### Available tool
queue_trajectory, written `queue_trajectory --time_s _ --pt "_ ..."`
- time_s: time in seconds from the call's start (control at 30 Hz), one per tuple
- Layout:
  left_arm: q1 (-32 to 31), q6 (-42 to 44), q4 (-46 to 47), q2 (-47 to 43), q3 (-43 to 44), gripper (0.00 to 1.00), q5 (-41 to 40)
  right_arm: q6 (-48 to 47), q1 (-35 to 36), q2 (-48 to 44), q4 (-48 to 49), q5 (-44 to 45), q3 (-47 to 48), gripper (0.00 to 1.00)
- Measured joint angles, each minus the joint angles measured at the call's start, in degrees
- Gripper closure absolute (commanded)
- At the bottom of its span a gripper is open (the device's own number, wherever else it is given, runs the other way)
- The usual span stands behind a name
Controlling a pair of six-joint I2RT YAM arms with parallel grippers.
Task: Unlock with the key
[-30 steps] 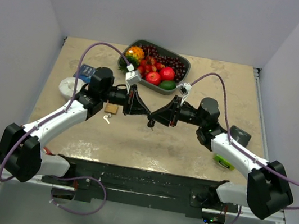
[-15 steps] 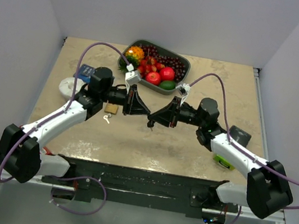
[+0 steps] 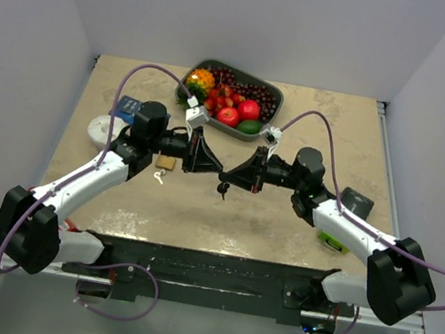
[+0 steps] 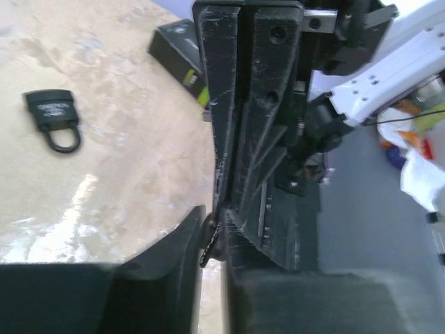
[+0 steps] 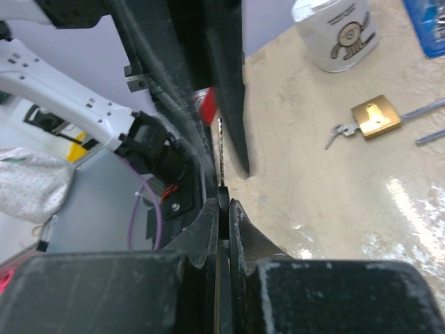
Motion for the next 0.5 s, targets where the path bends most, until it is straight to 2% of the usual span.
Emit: queue_trajectory --time_s 0.1,0.2,0.37,0.5 --pt "-0.24 1.66 -0.42 -0.44 0.0 0.12 -2.84 0.11 0.17 -0.72 -0.66 2.8 -0.15 1.0" --pt "-0.83 3.76 -1.86 -1.66 0.0 0.06 -6.75 0.15 -0.44 -2.29 -1.36 8.02 -1.22 1.0" --pt "-3.82 7.93 -3.56 -4.07 0.0 0.04 -15.54 0.37 -3.82 -4.96 -2.16 16.48 -3.06 1.0" --pt "-9.29 11.87 -5.73 -2.54 0.57 0.04 -26.43 1.11 -7.61 -5.77 -3.04 21.51 -3.08 1.0"
